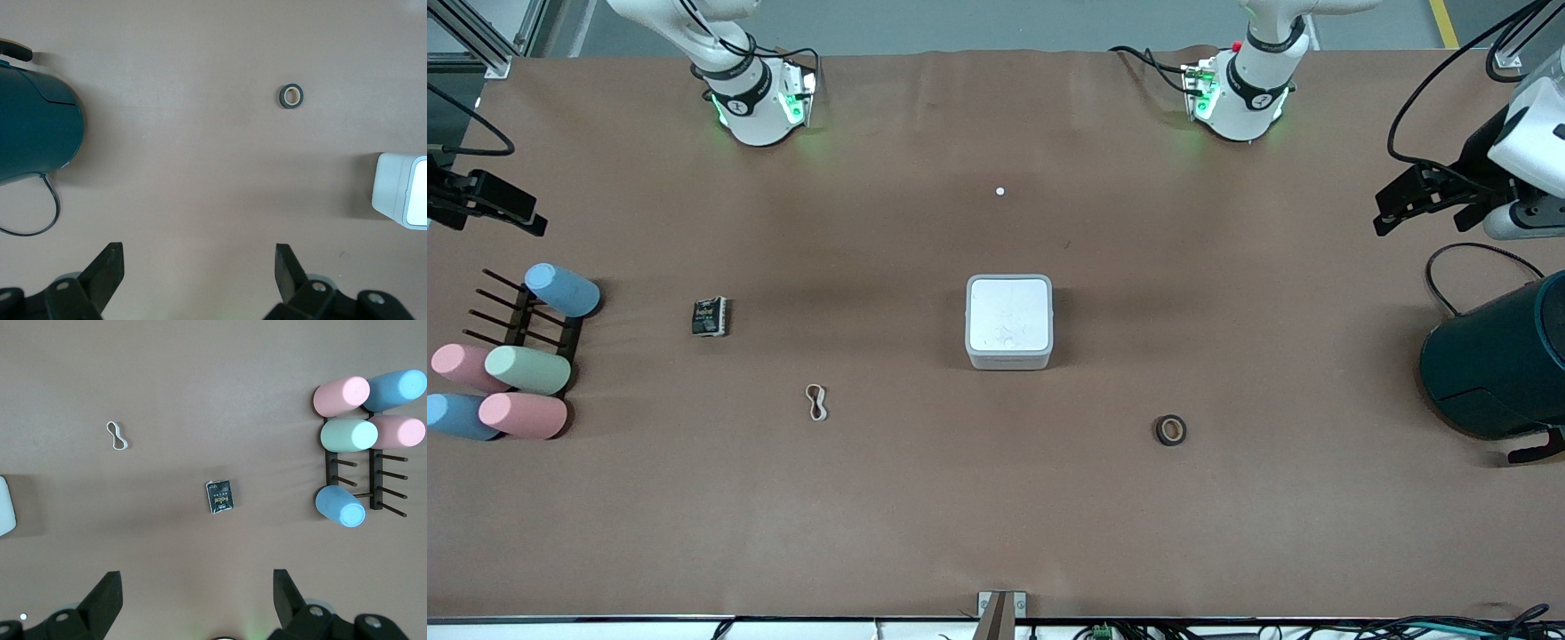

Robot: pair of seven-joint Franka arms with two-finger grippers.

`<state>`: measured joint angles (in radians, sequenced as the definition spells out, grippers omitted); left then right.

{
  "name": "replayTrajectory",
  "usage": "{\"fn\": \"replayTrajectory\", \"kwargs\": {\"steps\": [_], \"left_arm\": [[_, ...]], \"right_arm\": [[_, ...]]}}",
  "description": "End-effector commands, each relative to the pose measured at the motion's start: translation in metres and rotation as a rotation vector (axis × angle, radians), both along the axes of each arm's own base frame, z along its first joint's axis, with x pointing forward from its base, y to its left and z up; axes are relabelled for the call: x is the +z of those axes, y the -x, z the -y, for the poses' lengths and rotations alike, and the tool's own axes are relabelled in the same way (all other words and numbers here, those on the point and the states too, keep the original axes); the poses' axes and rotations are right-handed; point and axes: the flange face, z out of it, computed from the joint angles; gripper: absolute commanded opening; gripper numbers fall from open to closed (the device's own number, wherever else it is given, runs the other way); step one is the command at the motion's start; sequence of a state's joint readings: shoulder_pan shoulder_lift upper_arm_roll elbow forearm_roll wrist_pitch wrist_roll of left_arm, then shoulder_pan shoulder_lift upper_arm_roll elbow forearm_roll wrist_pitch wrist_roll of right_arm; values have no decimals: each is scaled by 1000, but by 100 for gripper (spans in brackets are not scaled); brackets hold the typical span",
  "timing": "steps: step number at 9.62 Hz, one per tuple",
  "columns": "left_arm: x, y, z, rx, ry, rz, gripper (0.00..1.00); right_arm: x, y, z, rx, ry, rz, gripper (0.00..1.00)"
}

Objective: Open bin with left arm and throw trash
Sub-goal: 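Reach the left gripper to the bin lid while the right gripper reaches the packet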

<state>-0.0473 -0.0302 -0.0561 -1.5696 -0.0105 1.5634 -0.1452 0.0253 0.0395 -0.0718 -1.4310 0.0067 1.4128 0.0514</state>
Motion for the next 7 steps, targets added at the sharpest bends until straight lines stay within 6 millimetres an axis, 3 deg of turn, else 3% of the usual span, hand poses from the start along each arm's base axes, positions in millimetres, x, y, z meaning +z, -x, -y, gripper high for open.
{"fn": "replayTrajectory", "kwargs": {"steps": [1,3,4,5,6,7], "left_arm": [[3,-9,8,-12,2,-37,100],[2,-10,10,-20,-32,-34,100],[0,-8,27,-48,-23,-41,100],[-9,-4,67,-120,-22,-56,94],[-41,-8,123,-218,-17,-111,55],[-93,-16,184,-290,1,-171,19]], "right_arm": [[0,0,-1,-13,4,2,99],[-1,1,-1,-11,4,-1,99],[-2,0,-1,-11,4,-4,99],[-14,-2,-3,-8,4,-25,99],[-29,-7,-4,-7,4,-27,100],[-65,-12,-3,-7,3,-41,99]]}}
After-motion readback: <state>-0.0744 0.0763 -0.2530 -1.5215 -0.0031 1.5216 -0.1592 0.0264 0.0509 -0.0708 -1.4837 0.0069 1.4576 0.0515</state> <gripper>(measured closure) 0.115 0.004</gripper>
